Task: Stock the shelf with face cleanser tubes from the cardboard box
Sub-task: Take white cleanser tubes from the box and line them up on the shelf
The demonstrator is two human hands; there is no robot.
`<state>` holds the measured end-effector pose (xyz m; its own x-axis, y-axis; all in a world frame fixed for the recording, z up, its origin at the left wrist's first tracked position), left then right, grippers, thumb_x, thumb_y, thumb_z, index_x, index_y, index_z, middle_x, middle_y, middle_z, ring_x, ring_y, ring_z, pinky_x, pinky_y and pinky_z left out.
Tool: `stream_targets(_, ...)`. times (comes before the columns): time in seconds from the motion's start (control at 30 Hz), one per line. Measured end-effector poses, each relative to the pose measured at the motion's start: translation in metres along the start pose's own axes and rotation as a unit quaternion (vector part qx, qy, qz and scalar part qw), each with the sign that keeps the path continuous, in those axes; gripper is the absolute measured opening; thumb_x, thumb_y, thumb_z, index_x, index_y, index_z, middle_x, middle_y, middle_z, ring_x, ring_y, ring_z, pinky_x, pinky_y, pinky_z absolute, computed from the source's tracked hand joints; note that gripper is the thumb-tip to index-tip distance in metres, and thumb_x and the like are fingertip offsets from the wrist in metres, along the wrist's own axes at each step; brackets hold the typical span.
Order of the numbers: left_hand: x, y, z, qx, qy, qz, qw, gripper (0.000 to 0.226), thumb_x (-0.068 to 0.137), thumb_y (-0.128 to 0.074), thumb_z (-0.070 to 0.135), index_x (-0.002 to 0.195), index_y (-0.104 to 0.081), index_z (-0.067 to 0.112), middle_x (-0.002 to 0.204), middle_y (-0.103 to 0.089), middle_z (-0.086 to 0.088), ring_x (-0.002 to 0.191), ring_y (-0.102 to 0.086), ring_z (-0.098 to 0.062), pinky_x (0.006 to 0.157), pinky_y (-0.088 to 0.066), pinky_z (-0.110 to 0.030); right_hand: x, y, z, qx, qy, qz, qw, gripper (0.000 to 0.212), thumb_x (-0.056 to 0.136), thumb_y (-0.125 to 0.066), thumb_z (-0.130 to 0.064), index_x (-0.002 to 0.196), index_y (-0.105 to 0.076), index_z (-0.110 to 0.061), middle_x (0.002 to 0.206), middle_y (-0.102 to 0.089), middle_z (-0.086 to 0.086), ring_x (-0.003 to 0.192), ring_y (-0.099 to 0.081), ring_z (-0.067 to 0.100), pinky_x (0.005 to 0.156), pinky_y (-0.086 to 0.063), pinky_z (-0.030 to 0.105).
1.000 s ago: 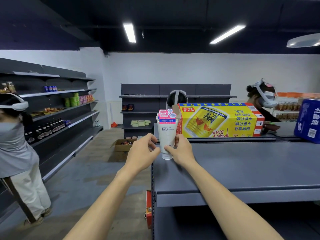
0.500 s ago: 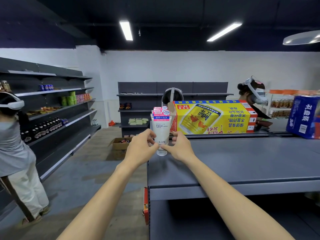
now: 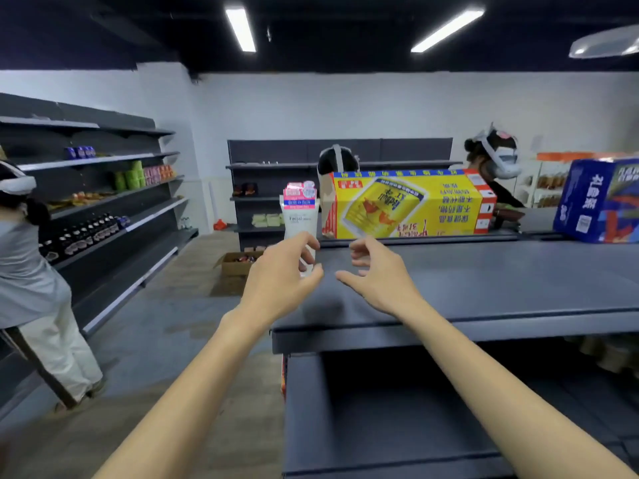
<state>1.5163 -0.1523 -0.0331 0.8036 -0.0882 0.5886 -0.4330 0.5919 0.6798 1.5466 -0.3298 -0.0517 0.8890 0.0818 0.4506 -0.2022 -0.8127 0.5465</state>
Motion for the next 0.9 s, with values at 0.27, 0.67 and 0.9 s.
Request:
stream_targets(0.27, -0.082, -0.028, 0.045, -0.069, -0.056, -0.006, 0.996, 0.021, 0.084, -0.064, 0.025, 0.105, -0.062, 0.023, 0.087, -0.066, 0.011, 0.082, -0.063, -0.005, 0.072, -0.055, -0.036, -0.125, 0.012, 0.028, 0.026, 0.046, 0.011, 0.999, 0.034, 0.081, -0.077, -0.020, 0.112, -0.061, -0.022, 0.108, -0.064, -0.010, 0.102, -0.063, 0.000, 0.089, -0.053, 0.016)
stream_targets(0.67, -0.204, -0.164, 0.022, -0.087, 0.049, -0.170, 0.980, 0.019, 0.087, -0.062, 0.031, 0.105, -0.057, 0.030, 0.087, -0.065, 0.014, 0.084, -0.063, -0.005, 0.072, -0.055, -0.039, -0.239, -0.015, 0.154, -0.029, -0.140, -0.091, 0.985, 0.036, 0.086, -0.075, -0.030, 0.117, -0.059, -0.021, 0.110, -0.062, -0.005, 0.102, -0.061, 0.003, 0.089, -0.052, 0.016)
stream_targets(0.9, -0.298, -0.234, -0.011, -0.102, 0.179, -0.283, 0.937, 0.019, 0.081, -0.065, 0.025, 0.099, -0.058, 0.026, 0.079, -0.066, 0.013, 0.074, -0.065, -0.010, 0.075, -0.055, -0.039, -0.323, -0.037, 0.247, -0.059, -0.298, -0.180, 0.936, 0.036, 0.083, -0.077, -0.024, 0.112, -0.061, -0.011, 0.105, -0.065, 0.004, 0.094, -0.065, 0.015, 0.085, -0.051, 0.020)
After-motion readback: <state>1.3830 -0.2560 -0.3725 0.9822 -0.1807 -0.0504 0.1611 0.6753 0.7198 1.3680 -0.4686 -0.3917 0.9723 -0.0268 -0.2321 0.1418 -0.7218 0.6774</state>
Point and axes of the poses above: each hand's wrist, its own x-axis towards the middle knuckle, its own y-axis out of the back of the hand, z = x × y, the point moved 3 cm from there along x, towards the middle knuckle
